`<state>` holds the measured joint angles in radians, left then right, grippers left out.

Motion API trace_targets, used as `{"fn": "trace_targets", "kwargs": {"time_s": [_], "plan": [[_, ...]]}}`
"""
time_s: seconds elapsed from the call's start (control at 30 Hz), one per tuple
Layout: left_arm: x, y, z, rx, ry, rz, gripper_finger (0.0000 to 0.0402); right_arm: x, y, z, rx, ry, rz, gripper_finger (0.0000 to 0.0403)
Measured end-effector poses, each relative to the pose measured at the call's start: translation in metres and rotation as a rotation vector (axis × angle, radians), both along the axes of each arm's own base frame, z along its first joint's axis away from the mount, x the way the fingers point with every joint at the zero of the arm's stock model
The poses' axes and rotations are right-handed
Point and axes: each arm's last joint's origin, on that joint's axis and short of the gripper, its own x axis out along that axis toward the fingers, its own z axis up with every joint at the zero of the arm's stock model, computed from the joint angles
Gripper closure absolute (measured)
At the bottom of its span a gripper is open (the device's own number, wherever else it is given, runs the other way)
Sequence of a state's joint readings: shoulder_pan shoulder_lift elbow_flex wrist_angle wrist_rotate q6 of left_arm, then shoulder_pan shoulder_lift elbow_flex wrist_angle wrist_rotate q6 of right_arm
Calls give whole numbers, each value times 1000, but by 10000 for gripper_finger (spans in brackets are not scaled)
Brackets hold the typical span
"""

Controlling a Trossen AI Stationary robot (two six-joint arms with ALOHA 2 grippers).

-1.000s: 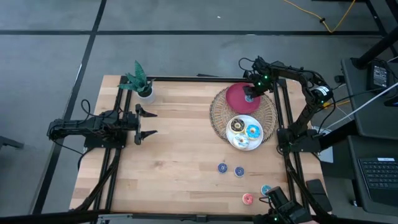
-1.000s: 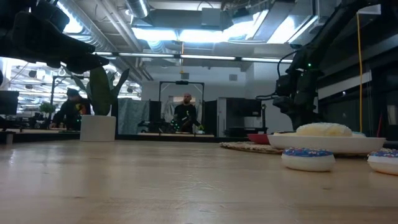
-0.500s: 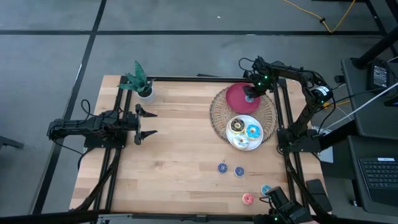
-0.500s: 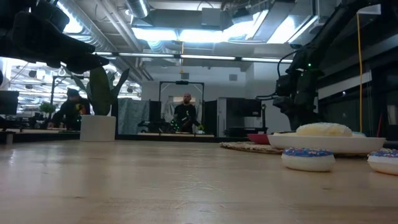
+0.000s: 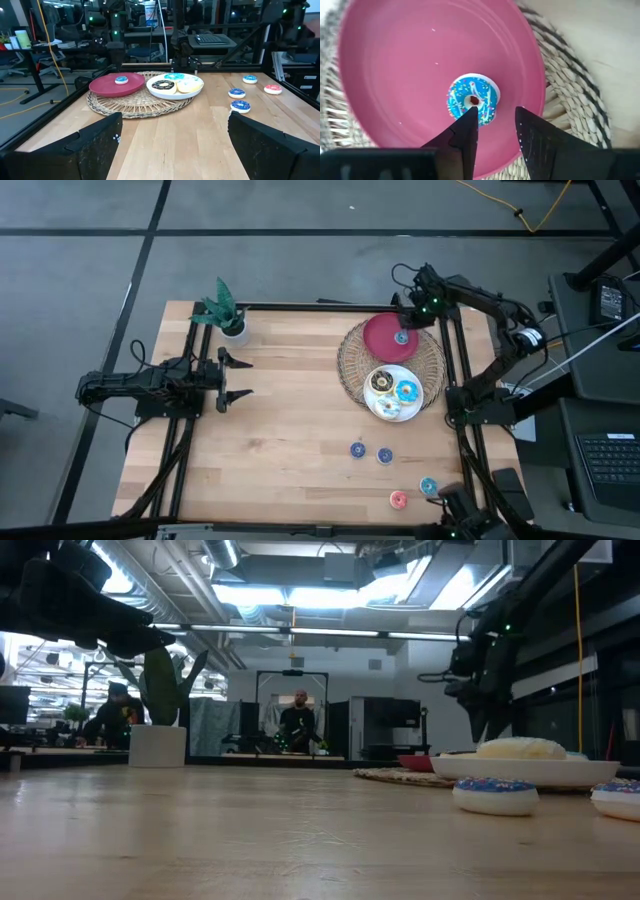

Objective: Pick & Place donuts
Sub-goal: Put the small blue donut on the red plate

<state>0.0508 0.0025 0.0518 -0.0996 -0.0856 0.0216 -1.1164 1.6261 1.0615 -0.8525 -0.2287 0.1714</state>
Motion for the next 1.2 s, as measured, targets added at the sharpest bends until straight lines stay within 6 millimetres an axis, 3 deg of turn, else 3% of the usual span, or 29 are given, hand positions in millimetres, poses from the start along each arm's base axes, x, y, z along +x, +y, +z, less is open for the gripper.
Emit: {"fn": "trace_targets", "kwargs": {"time_s": [0.33, 0.47, 0.77, 1.2], "plan": [[0, 0, 0, 0, 0, 0, 49, 10, 24, 38, -114, -64, 60, 269], [0, 0, 0, 0, 0, 0, 48, 17, 36, 47, -126, -85, 66, 243], [0, 0, 0, 0, 0, 0, 48, 43, 67, 63, -119, -155, 77, 163], [0, 0, 0, 0, 0, 1, 49, 93, 118, 77, -49, -350, 68, 153]]}}
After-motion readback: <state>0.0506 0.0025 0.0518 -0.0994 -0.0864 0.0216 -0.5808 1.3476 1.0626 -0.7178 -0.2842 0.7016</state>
